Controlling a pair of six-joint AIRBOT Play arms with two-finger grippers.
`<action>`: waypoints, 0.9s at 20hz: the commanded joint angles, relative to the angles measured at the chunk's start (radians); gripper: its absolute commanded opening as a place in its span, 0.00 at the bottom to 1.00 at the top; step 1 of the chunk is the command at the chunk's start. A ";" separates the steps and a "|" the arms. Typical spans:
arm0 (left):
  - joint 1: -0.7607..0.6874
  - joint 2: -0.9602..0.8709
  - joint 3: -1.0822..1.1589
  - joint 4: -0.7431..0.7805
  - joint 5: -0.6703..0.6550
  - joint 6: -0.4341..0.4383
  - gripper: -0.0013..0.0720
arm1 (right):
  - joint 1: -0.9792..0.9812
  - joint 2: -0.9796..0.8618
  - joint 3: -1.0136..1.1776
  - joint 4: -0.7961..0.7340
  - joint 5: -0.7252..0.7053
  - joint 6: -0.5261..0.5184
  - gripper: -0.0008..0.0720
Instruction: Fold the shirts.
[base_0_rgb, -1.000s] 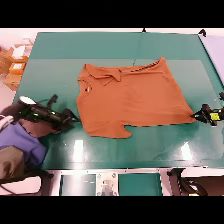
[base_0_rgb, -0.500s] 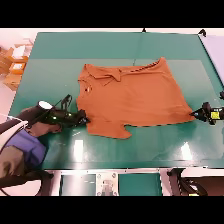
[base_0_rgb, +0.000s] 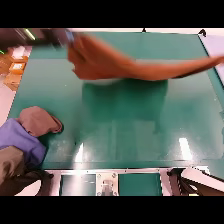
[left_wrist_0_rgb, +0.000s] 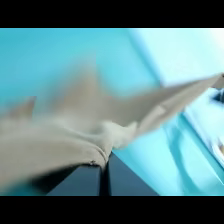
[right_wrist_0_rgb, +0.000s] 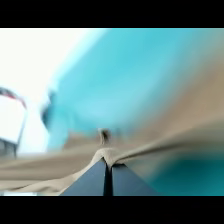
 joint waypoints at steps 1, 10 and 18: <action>0.000 0.035 0.468 0.136 -0.038 -0.056 0.04 | -0.071 0.176 0.177 0.375 -0.055 -0.008 0.03; 0.000 0.217 0.421 0.335 -0.041 -0.144 0.05 | -0.188 0.290 0.361 0.288 -0.160 0.023 0.03; 0.000 -0.044 0.042 0.373 -0.030 -0.175 0.05 | 0.248 0.093 0.083 -0.304 -0.341 0.022 0.03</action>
